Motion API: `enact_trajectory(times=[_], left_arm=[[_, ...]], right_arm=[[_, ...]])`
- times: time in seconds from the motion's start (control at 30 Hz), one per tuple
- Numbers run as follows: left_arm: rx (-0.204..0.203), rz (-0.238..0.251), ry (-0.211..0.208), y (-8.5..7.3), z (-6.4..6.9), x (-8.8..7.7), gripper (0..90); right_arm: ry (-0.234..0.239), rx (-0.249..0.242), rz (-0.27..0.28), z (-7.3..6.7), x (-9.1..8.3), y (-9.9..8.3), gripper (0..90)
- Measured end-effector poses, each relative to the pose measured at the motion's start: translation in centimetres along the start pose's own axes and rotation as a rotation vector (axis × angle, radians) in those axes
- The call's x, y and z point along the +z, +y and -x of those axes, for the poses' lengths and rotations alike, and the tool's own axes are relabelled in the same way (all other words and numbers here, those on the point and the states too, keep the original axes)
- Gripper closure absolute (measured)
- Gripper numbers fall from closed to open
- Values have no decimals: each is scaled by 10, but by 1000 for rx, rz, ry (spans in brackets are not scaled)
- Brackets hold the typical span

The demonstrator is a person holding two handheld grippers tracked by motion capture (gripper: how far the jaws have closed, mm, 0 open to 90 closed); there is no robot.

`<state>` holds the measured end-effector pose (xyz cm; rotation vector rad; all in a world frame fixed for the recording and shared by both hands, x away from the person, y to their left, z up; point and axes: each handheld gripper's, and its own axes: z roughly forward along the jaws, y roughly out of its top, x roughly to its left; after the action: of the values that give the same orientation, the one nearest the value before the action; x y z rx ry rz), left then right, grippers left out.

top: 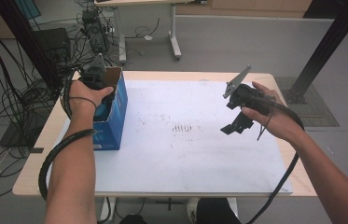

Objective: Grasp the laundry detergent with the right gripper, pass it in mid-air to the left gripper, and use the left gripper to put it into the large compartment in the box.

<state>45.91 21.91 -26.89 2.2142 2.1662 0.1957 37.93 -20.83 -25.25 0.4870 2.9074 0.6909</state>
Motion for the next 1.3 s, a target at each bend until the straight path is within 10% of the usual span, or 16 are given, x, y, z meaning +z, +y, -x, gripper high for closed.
enact_trajectory(times=[0.6,1.3], left_arm=[[25,66,-17,-12,3,-32,210],[147,184,-32,-25,52,-99,129]], right_arm=[[-13,2,-1,-2,-2,4,48],[-33,29,-30,3,-8,0,48]])
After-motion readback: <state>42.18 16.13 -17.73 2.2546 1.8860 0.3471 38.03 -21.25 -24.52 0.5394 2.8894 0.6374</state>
